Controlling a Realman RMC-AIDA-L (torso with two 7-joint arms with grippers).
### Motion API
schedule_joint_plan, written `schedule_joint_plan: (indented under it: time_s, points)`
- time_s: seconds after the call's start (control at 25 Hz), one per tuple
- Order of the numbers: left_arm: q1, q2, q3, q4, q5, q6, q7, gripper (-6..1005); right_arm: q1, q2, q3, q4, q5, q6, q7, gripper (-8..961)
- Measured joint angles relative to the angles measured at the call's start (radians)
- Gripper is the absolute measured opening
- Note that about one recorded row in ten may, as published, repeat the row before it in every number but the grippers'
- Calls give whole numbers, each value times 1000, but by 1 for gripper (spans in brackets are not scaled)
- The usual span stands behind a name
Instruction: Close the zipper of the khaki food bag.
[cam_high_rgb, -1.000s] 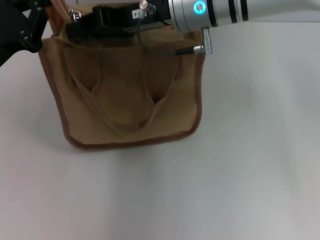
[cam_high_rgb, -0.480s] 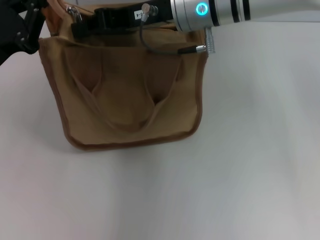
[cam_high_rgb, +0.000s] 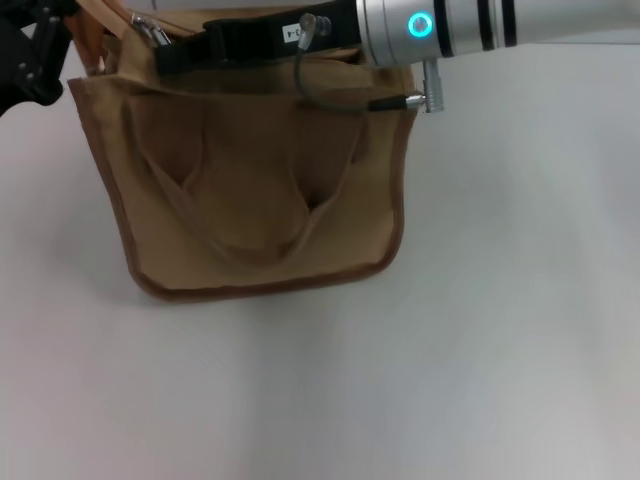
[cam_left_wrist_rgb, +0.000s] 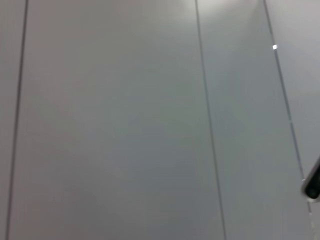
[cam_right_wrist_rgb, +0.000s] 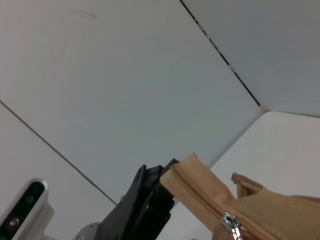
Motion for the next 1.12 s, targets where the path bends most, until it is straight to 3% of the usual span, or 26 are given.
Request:
schedule_joint_plan:
  time_s: [0.52,0.88,1.12]
  points:
    - [11,2,0,-11,-26,-48,0,135,-77,-3,8,-41,1,-2,-25,9]
    - [13,1,0,-11,-27,-67,0,139,-251,-5,6,-186,24,-20,-38,8]
    - [15,-1,0,-12,-27,-76,0,141,-326,-6,11,-207,55,-44,-69,8]
